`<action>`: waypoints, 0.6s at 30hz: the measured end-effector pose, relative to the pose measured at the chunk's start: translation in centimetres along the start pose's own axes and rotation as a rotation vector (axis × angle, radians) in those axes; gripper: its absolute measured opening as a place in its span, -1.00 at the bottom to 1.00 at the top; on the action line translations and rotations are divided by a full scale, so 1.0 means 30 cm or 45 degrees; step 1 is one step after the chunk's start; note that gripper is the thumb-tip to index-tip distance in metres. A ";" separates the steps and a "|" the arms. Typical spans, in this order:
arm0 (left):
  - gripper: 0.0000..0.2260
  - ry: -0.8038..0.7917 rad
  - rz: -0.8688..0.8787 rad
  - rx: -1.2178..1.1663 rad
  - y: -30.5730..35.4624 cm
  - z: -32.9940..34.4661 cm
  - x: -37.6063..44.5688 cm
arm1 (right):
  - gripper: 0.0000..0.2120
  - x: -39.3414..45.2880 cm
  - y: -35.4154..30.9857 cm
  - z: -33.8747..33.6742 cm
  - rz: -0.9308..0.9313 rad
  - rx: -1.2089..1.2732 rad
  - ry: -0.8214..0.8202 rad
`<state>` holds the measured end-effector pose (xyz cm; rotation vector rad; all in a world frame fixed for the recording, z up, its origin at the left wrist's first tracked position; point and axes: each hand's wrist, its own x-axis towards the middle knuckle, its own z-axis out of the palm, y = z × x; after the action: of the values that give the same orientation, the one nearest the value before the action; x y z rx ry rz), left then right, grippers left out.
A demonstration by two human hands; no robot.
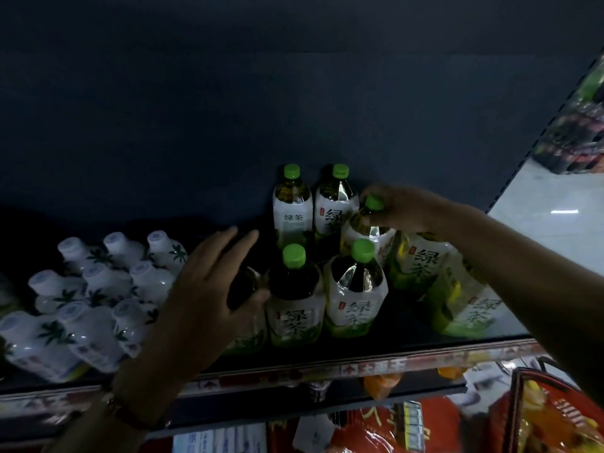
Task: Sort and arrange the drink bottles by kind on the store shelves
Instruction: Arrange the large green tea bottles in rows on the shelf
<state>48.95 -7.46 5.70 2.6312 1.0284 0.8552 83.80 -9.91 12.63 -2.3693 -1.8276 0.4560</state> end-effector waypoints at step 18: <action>-0.12 0.010 -0.128 -0.091 -0.073 0.014 -0.163 | -0.61 0.156 -0.502 0.060 -0.495 -0.282 0.047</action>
<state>45.07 -9.11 2.39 2.4964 1.1007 0.8637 70.39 -1.58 14.23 -2.0434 -2.3535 0.1724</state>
